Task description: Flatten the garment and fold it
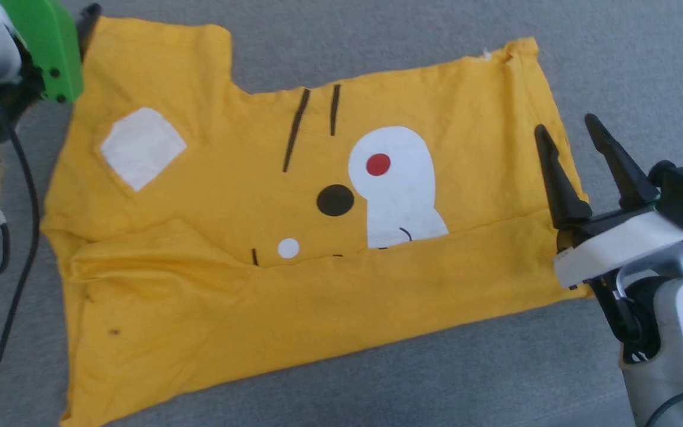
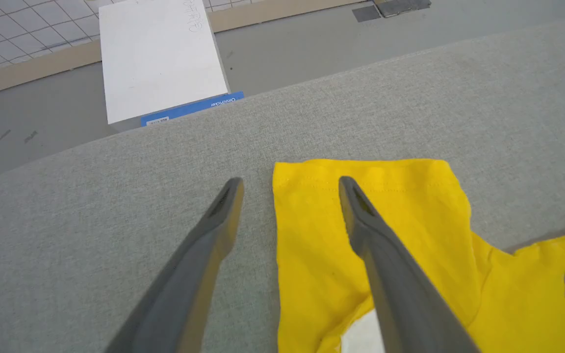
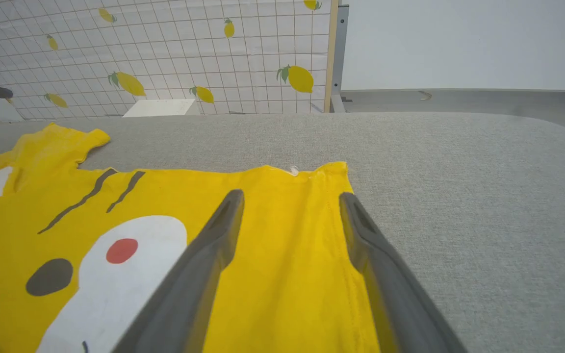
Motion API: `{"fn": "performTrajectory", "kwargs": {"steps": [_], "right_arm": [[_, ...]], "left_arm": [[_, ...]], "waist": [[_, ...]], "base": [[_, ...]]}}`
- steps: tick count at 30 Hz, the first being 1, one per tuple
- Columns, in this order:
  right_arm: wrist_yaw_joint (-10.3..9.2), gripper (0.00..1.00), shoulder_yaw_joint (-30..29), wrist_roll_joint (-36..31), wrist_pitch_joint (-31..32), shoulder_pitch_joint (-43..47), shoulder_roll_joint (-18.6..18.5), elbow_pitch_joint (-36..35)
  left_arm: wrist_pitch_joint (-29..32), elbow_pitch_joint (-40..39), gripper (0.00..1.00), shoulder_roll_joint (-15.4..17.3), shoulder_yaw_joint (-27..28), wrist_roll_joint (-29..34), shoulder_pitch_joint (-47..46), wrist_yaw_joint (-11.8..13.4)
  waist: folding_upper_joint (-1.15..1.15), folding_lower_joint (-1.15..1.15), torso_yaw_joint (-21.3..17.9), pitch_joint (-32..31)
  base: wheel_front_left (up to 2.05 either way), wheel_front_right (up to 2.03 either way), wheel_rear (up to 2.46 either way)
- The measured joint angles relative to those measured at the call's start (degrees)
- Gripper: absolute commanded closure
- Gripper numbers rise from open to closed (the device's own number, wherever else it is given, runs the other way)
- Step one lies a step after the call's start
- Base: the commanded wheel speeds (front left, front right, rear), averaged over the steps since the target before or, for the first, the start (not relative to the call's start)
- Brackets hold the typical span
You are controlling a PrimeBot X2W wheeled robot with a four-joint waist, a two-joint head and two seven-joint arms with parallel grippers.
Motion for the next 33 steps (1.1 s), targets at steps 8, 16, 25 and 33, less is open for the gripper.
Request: {"fn": "performTrajectory", "kwargs": {"steps": [8,16,25,33], "right_arm": [[0.00,0.00,1.52,-0.01,-0.86,-0.86,1.42,-0.13],[0.00,0.00,2.21,0.42,-1.00,-1.78,1.57,0.23],[0.00,0.00,1.52,0.22,8.72,-14.16,-0.66,4.48],[0.01,0.00,0.70,-1.18,37.30,-36.22,-1.37,19.59]], "left_arm": [[6.28,3.13,0.00,0.76,1.18,0.46,-2.98,7.33],[11.65,1.34,1.00,2.74,1.52,0.46,-3.73,10.36],[12.07,-1.42,1.00,3.00,1.18,0.32,-3.59,10.69],[11.55,-2.74,1.00,1.38,-0.04,-0.35,-4.10,9.26]], "waist": [[0.00,0.00,-4.29,5.23],[0.00,0.00,-6.57,8.17],[0.00,0.00,-5.85,8.76],[0.00,-0.01,-3.03,9.92]], "base": [[0.00,0.00,0.00],[0.00,0.00,0.00],[0.00,0.00,0.00],[0.00,0.00,0.00]]}}
